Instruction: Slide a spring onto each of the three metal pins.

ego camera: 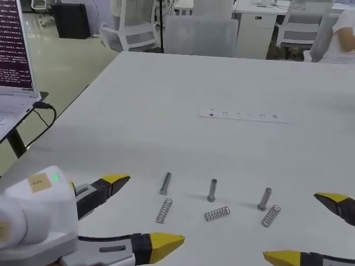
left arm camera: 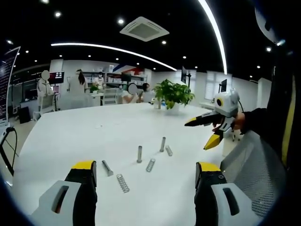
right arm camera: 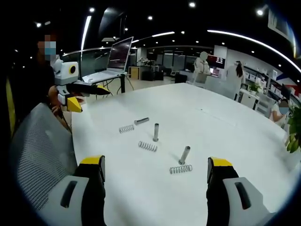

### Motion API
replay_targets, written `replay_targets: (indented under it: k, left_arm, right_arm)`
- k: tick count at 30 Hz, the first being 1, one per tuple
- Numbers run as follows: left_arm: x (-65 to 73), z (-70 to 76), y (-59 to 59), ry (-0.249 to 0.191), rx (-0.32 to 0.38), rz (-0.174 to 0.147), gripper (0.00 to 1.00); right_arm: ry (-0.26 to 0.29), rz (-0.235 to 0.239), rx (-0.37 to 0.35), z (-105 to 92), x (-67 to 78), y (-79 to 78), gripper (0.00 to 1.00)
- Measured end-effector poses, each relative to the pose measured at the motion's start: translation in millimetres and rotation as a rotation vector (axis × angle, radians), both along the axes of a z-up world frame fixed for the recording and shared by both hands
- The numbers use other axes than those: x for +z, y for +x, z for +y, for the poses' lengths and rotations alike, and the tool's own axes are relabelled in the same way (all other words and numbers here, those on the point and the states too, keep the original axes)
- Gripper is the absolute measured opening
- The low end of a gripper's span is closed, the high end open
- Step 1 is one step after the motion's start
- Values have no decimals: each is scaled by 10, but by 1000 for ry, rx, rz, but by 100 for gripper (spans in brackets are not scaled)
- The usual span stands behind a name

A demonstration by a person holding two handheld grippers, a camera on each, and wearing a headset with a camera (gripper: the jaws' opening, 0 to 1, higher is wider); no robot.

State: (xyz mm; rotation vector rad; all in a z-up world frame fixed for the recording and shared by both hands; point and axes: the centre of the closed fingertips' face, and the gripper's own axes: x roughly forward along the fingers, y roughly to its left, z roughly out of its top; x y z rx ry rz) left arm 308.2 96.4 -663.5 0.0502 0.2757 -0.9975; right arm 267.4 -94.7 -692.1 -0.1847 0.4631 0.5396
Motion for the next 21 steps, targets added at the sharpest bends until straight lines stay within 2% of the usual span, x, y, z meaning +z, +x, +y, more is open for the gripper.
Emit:
replay_targets:
  k: [9,16,21]
  left_arm:
    - [21,22,43,7,6,-4,83]
    - [40,37,94,18,5,-13,83]
    - [38,83,170,31,6,-12,82]
  right_arm:
    - [-1,-11,5,3,52,36,89]
    - [4,-9,6,6,29,23,89]
    - [7,-9,1,-4,32,16,89]
